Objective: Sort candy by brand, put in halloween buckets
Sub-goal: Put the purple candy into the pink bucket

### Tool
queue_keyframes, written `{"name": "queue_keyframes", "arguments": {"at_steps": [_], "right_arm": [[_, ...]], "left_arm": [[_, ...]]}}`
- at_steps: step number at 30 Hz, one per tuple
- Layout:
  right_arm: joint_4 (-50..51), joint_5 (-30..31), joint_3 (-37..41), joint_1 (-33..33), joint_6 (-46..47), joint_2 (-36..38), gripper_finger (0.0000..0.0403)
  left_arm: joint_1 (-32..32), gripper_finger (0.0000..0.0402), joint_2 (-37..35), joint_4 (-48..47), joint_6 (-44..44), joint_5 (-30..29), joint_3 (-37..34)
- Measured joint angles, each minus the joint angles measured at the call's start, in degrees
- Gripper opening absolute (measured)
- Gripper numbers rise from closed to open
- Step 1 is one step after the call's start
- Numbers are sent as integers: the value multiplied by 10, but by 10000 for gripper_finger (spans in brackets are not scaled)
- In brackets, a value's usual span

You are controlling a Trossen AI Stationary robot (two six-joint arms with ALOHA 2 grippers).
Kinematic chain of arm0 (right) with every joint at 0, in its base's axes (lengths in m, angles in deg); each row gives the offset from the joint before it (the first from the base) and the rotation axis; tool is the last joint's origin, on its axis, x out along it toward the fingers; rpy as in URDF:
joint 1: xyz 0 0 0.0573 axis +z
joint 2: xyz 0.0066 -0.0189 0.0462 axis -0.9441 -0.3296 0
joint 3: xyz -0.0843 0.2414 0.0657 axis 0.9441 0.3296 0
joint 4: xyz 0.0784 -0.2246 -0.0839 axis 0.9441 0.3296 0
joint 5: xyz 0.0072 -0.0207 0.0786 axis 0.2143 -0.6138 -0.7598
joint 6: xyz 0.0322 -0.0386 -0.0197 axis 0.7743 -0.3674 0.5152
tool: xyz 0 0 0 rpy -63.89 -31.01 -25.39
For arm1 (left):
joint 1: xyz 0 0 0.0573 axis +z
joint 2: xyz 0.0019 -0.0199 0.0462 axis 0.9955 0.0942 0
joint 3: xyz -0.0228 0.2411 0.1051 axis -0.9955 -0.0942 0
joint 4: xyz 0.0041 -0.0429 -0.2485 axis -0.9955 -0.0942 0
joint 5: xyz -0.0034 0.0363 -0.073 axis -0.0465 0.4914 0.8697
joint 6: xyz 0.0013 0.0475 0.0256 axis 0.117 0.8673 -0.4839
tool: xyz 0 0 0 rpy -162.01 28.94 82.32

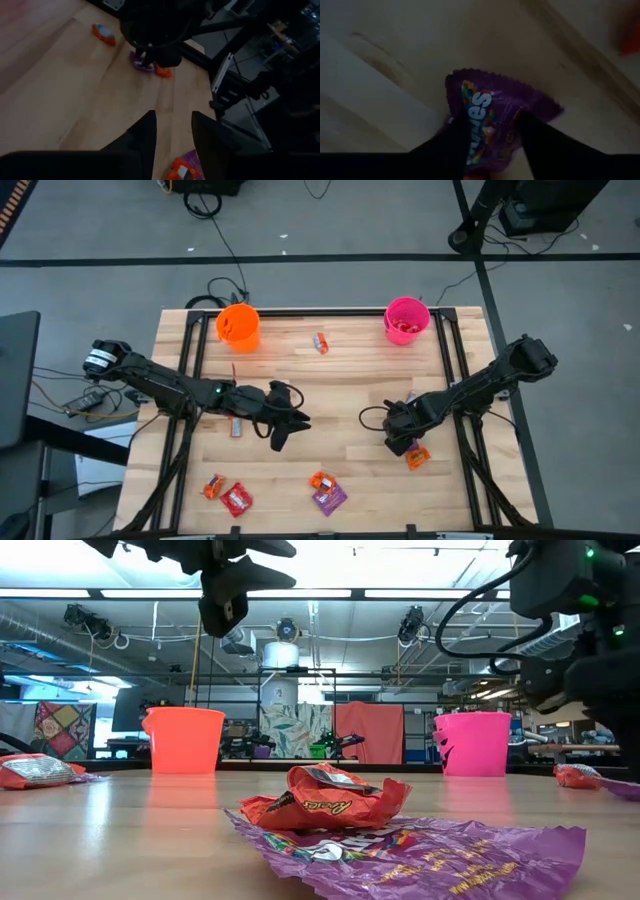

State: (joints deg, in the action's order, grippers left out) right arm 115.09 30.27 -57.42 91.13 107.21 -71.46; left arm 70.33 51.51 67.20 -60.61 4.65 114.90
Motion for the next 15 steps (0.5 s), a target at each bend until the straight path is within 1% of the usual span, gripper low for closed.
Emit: {"name": "queue_keyframes", "arguments": {"at_steps": [6,7,10,13,15], "right_arm": [[-6,-5,2,0,0,10,35],[-9,-5,3,0,0,13,22],[-10,-1,-11,1,8,23,23],[-15,24,-48,1,-1,36,30],[-18,46,-75,-3,-20,39,24]], "left_arm": [[0,129,0,0,0,-43,0],[0,129,0,1,0,-44,0],[0,129,0,1,-3,-43,0],[0,129,0,0,-4,-45,0],[0,129,0,-3,-4,-60,0]]}}
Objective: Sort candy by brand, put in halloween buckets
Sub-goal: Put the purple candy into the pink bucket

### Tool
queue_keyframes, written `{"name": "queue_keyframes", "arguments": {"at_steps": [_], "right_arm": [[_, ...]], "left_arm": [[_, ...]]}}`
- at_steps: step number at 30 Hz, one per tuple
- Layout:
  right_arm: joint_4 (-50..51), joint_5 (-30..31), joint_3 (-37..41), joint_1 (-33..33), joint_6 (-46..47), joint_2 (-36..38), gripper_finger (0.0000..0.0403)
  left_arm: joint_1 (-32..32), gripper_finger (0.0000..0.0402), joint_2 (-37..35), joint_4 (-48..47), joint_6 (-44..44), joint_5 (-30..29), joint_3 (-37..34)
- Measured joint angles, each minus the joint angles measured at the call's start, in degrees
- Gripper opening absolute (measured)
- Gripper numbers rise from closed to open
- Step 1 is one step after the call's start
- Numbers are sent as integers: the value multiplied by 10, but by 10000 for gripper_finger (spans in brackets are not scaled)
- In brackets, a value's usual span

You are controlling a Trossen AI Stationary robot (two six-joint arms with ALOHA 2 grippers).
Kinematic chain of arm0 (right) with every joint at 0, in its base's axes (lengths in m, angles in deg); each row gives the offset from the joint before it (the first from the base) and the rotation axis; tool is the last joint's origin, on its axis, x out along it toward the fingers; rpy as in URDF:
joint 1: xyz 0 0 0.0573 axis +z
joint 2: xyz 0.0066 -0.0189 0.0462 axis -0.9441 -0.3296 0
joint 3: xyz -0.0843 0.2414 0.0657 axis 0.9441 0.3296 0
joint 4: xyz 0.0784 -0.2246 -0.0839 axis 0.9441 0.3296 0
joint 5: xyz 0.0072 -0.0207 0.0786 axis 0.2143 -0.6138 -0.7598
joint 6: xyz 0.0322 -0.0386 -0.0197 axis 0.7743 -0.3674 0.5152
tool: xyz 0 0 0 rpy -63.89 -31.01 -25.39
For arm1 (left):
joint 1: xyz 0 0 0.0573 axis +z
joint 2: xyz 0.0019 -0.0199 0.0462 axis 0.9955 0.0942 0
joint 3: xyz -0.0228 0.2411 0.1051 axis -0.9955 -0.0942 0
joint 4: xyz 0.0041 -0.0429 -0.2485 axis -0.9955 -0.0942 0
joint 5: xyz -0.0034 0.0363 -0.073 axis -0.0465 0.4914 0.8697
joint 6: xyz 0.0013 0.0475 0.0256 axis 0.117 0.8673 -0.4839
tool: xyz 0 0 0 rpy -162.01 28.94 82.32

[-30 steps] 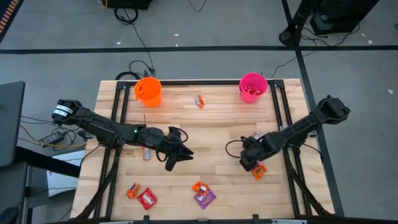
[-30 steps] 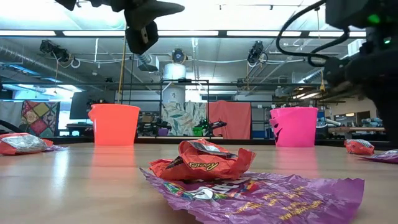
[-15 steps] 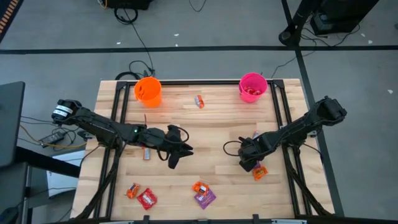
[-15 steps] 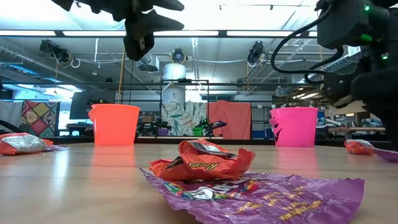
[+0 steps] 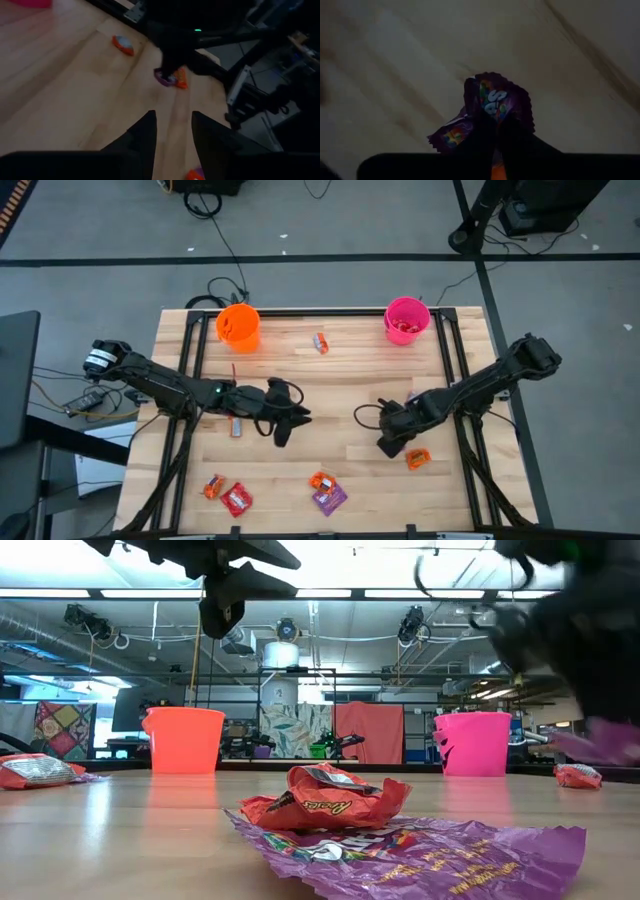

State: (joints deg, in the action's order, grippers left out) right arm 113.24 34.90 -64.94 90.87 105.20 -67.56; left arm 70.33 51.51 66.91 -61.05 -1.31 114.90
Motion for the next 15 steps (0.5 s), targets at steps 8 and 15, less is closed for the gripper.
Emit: {"name": "queue_keyframes", "arguments": {"at_steps": [8,15], "right_arm": [[24,108,-104,-49,-77,0,18],[101,200,-195,-121,-189,1,21]], "left_arm": [[7,129,0,-2,2,-65,0],[23,129,0,-1,-2,-66,0]]}}
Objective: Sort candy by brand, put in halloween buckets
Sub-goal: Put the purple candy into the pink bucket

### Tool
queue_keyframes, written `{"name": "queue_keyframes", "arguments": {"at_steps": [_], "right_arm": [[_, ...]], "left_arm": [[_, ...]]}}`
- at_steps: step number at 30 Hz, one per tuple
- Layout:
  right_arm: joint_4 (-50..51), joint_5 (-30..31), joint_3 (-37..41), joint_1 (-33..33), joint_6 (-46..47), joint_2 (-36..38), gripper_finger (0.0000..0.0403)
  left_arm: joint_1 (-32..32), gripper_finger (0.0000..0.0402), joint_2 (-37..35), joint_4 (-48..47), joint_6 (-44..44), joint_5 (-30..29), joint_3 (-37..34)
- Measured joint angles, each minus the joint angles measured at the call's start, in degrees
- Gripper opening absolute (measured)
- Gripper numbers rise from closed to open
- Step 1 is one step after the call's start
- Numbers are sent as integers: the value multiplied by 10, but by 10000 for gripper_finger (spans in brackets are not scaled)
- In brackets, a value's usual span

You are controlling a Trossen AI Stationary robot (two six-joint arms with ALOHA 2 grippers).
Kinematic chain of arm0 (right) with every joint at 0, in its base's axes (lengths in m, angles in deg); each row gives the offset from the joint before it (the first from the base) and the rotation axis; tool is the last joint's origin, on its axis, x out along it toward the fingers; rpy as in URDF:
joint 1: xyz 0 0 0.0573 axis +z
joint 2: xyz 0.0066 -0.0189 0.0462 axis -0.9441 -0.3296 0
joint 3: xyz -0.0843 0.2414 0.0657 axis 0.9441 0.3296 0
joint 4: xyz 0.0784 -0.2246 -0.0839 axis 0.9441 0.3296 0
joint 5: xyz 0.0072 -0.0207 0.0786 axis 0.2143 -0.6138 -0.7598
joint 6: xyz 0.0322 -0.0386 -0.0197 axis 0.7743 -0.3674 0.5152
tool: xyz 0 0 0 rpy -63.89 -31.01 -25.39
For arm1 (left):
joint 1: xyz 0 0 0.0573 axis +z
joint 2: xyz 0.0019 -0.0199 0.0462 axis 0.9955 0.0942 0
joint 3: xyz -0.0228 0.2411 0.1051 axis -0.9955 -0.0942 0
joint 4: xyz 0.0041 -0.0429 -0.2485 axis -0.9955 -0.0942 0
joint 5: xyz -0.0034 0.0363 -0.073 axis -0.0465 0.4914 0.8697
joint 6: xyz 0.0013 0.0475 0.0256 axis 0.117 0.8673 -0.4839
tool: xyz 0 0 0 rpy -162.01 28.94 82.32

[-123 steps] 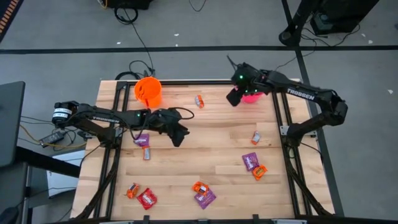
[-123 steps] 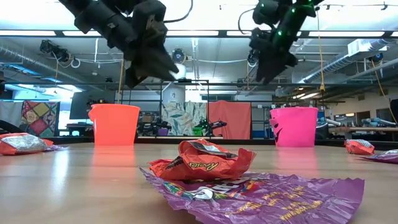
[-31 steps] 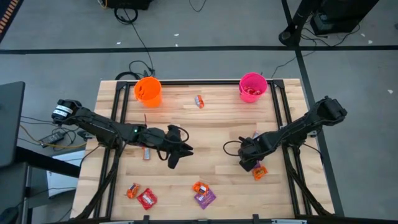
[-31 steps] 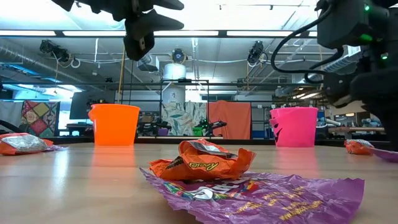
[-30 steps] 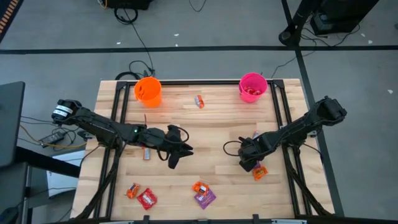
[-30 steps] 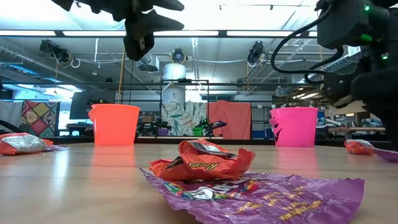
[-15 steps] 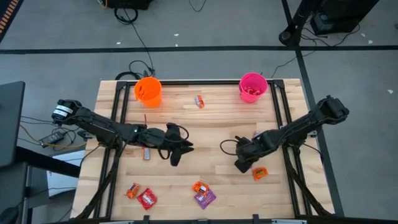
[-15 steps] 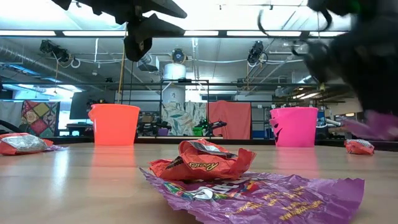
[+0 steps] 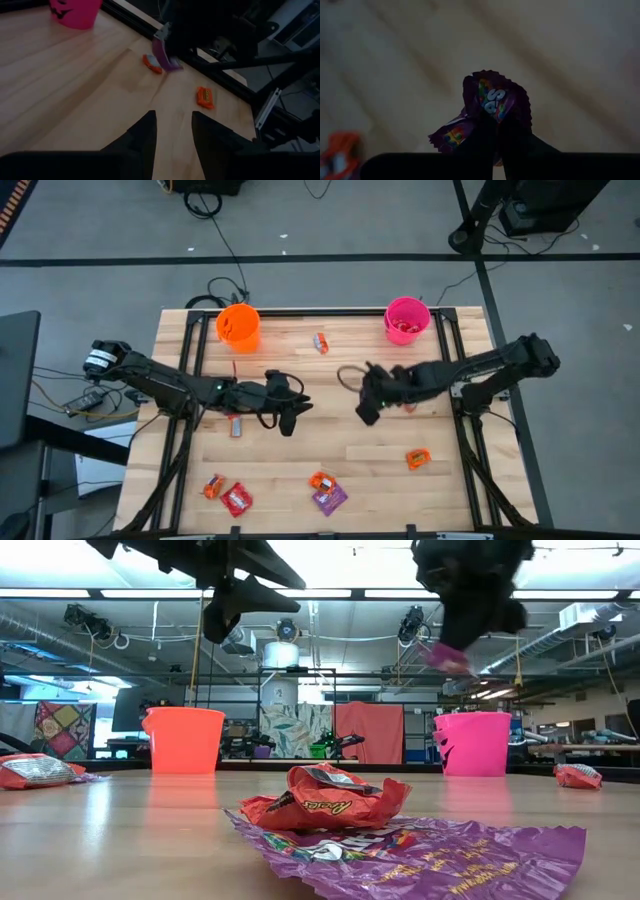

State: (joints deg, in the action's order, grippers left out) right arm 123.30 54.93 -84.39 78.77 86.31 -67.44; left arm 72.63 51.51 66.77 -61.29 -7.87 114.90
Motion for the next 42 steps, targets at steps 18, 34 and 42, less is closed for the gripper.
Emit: {"name": "queue_keyframes", "arguments": {"at_steps": [18,34,42], "right_arm": [[46,72,-36,-255,-228,0,21],[44,100,-36,-489,-325,1,40],[28,67,-36,-538,-372,1,112]], "left_arm": [[44,129,0,-26,3,1,0],[61,129,0,-25,2,-5,0],[81,129,0,-25,-30,-20,0]]}}
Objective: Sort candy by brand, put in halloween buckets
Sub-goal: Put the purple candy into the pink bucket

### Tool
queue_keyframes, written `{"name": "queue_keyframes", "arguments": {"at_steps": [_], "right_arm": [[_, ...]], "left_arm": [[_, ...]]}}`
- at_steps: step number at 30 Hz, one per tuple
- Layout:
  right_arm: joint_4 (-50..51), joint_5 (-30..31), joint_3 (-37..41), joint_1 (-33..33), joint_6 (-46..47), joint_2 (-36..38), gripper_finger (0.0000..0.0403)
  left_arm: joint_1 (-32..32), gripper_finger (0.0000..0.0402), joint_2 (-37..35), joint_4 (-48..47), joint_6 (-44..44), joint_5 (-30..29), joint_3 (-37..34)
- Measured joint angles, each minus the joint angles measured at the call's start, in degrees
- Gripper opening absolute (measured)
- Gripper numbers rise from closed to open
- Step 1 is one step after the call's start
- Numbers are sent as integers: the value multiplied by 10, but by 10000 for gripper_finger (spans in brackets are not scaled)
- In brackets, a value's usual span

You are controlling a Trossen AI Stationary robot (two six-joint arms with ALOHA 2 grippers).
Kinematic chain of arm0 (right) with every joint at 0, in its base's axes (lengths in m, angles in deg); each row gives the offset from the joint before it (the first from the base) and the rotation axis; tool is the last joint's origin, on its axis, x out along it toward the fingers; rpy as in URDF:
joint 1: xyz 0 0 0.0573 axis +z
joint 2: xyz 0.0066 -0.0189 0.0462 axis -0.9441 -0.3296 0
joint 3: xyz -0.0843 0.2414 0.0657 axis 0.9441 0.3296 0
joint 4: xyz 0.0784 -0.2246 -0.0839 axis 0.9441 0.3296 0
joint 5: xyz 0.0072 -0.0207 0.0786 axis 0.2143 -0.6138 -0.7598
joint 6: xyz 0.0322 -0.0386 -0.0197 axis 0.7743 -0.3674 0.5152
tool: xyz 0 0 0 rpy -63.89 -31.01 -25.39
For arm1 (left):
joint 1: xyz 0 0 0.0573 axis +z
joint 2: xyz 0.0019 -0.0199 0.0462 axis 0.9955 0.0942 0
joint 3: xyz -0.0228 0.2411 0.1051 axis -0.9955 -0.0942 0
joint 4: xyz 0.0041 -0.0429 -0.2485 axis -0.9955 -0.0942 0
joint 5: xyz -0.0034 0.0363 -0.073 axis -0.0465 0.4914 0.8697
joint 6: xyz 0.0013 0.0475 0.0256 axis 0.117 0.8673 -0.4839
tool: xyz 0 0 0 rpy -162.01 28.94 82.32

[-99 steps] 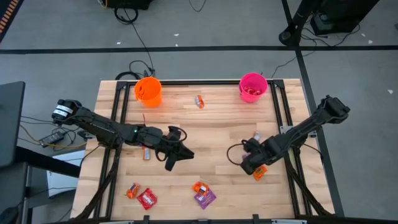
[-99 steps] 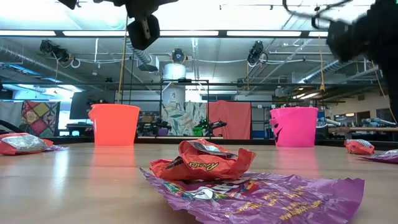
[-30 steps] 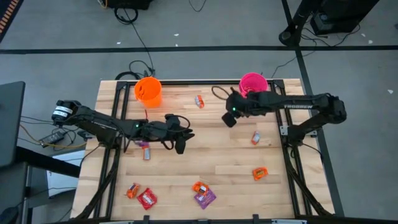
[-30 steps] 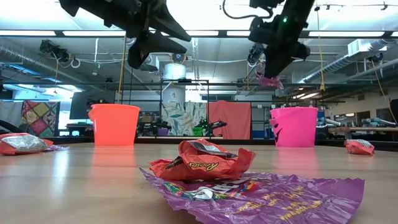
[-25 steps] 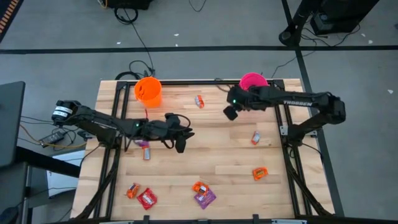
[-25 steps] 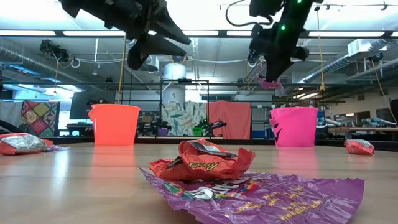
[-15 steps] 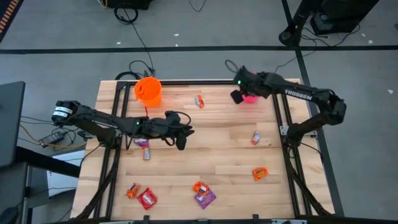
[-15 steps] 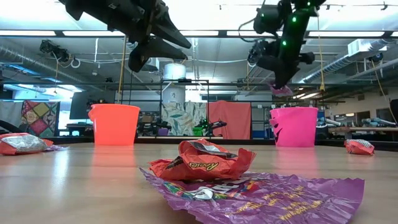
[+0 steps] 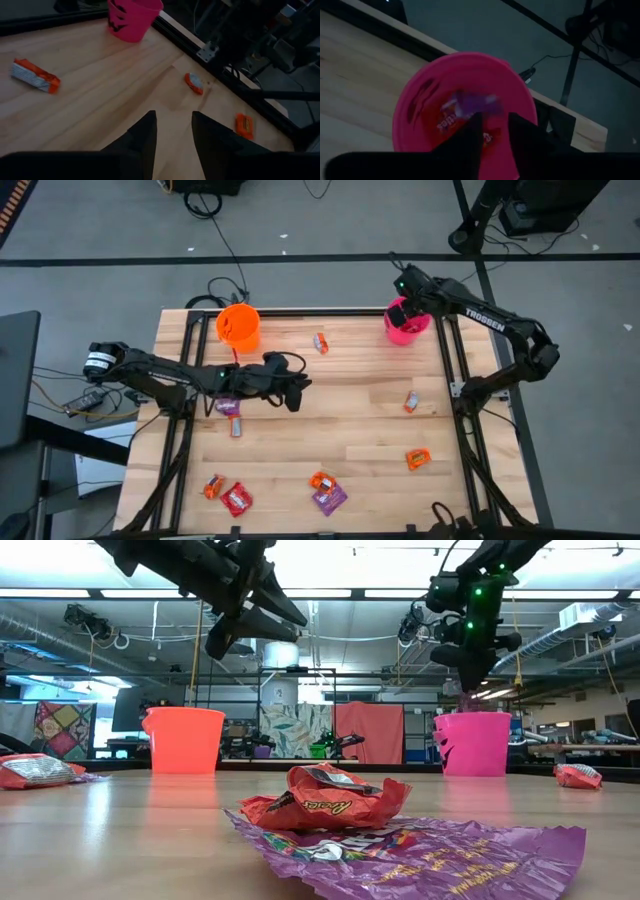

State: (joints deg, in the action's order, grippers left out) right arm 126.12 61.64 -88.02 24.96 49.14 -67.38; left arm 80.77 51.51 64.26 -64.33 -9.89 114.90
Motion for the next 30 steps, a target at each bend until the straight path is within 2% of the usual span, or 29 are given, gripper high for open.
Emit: {"name": "queue_keyframes", "arguments": {"at_steps": [6,10,12,16,23,27,30], "right_arm": [[-3,-15,0,-2,-12,0,170],[-18,-109,0,13,-8,0,188],[-41,-133,0,29,-10,0,190],[-89,-134,0,72,-14,3,189],[-148,-197,-1,158,59,3,189],[-178,-208,-1,207,93,3,188],[-201,-207,-1,242,110,3,188]], "left_arm": [[1,129,-3,-3,-17,15,0],[1,129,-19,-40,-3,47,0],[1,129,-37,-85,12,54,0],[2,129,-84,-211,6,54,0],[2,129,-144,-454,-147,54,0],[2,129,-147,-567,-238,73,0],[2,129,-141,-628,-263,98,0]]}}
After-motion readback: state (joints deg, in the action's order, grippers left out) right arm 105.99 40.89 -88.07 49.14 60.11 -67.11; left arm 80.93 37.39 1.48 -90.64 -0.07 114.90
